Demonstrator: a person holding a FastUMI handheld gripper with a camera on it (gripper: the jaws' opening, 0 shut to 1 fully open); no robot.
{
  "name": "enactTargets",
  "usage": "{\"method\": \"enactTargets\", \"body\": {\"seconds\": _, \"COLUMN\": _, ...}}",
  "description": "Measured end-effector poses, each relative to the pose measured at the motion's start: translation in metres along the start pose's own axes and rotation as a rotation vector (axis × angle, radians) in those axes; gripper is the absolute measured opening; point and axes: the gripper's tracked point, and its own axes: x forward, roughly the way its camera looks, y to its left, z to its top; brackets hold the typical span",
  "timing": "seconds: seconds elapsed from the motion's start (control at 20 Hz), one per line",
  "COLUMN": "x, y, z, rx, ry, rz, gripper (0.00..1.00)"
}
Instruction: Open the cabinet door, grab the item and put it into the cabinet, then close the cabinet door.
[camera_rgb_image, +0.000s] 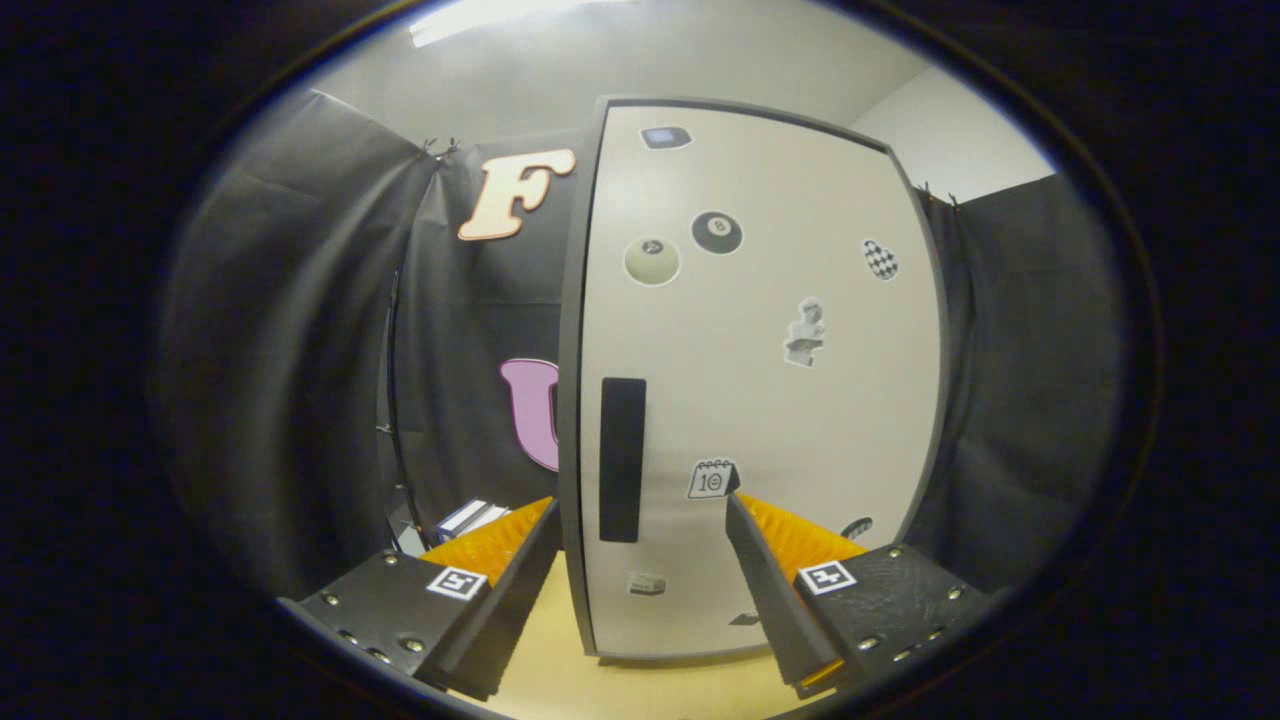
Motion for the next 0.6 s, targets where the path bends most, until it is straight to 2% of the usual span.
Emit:
{"method": "enactTargets", "body": {"seconds": 0.4, "x": 0.065, "y": 0.010, "z": -0.021, "rx": -0.011, "ry": 0.032, "rz": -0.033, "gripper": 0.96}}
{"method": "enactTargets", "body": {"seconds": 0.5, "x": 0.070, "y": 0.012, "z": -0.021, "rx": -0.015, "ry": 0.028, "rz": -0.035, "gripper": 0.80}}
{"method": "enactTargets", "body": {"seconds": 0.6, "x": 0.074, "y": 0.012, "z": -0.020, "rx": -0.006, "ry": 0.022, "rz": -0.038, "gripper": 0.76}}
